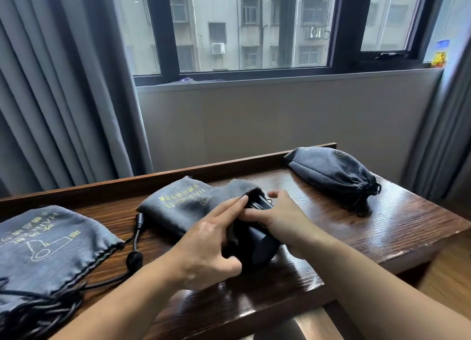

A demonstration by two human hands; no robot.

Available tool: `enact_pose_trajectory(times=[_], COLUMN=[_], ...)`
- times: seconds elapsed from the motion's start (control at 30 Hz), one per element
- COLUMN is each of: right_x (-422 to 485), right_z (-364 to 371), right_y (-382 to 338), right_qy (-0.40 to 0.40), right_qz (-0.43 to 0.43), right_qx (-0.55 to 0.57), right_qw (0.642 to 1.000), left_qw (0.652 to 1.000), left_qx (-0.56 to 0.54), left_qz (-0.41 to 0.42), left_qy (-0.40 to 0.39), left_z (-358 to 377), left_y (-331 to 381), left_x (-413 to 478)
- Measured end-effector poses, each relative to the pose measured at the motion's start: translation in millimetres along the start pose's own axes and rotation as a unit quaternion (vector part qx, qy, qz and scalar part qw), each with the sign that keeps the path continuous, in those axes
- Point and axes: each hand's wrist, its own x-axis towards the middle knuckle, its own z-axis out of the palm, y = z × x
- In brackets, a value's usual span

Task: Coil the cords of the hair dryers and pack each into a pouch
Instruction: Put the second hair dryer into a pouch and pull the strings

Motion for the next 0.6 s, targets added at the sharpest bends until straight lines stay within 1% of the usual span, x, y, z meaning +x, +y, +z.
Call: enact_pose_trajectory(times=[0.1,0.17,0.23,0.3,0.37,0.43,0.5,0.6], right_x=[1.8,2.8,3.3,5.8,9.9,15.0,15.5,13.7], right_z=[-0.4,-2.4,0.2,6.7,15.4,25.5,37.0,41.9], right_y=[-0.1,-3.2,-5.5,-6.7,-5.3,-1.7,2.5,0.4], right_qy=[-0.039,-0.075,-0.097,-0.077,-0.037,-0.004,-0.015,-0.071], right_qz=[-0.008,-0.002,-0.007,-0.021,-0.026,-0.018,-0.01,-0.023], right_qx=[-0.057,-0.047,-0.033,-0.011,0.034,0.069,0.059,0.0], right_qw=[0.998,0.996,0.995,0.997,0.998,0.997,0.998,0.997], left_qw=[1.0,0.999,0.997,0.996,0.995,0.991,0.982,0.968], left_qx=[0.007,0.043,0.067,0.08,0.084,0.089,0.114,0.152], left_qz=[-0.024,-0.027,-0.002,0.025,0.031,0.025,0.021,0.008], left_qy=[-0.016,0.004,0.034,0.041,0.054,0.097,0.151,0.199], left_z=[-13.1,-16.7,-16.5,-13.1,-5.3,3.8,11.4,14.6], left_y=[-8.4,-11.5,-11.4,-8.4,-5.7,-6.9,-11.4,-21.2], left_x=[-6.2,-7.1,-6.2,-5.6,-6.3,-7.3,-7.9,-12.8])
